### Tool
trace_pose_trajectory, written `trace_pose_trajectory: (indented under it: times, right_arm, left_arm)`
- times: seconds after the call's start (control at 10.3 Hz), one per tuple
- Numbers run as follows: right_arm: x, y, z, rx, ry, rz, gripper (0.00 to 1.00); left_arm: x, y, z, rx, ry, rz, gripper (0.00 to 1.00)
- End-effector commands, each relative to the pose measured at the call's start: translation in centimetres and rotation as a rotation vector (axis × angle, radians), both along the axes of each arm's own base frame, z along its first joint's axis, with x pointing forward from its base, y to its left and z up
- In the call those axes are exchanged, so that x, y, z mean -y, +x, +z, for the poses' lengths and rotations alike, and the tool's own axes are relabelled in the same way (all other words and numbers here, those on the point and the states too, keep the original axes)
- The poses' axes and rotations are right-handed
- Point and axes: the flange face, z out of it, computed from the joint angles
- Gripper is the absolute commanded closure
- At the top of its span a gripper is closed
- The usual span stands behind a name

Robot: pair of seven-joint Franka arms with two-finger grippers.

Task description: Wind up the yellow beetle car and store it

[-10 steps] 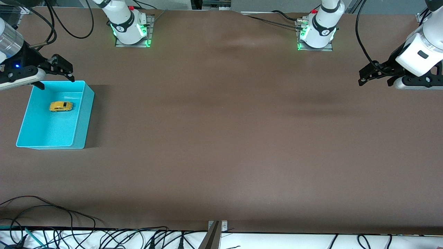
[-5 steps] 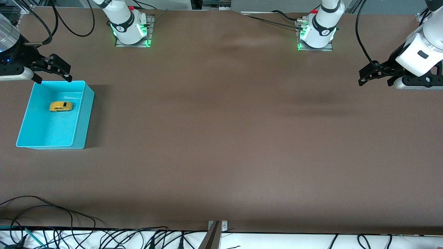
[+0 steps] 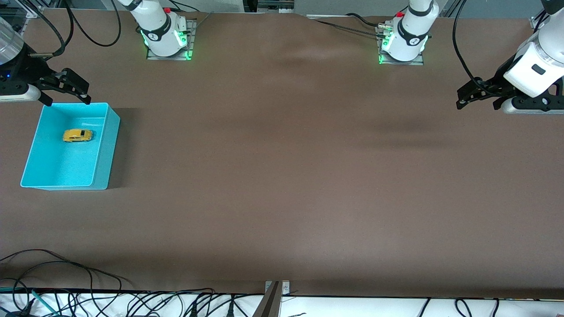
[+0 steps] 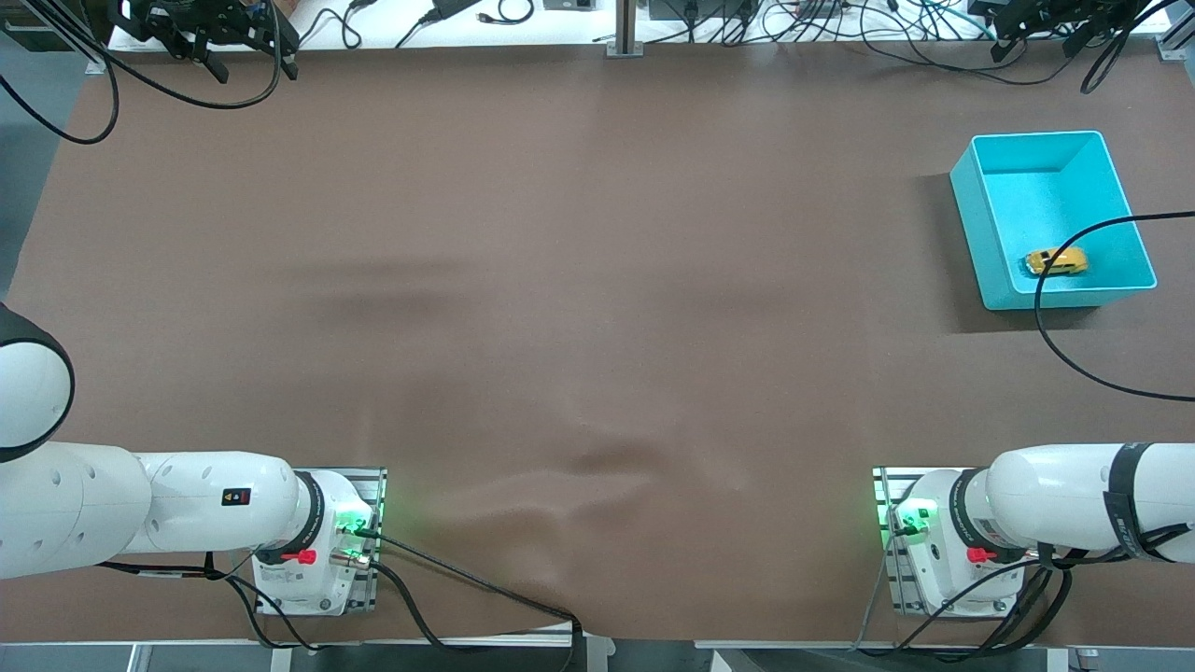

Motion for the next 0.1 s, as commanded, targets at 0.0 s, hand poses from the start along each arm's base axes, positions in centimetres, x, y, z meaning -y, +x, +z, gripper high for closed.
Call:
trace_pose_trajectory:
  times: [0.0]
  right_arm:
    - [-0.67,-0.16,0.61,-0.009,0.017,-0.002,0.00]
  left_arm:
    - [0.02,-0.25,0.41,-0.006,-0.017,0.006,0.00]
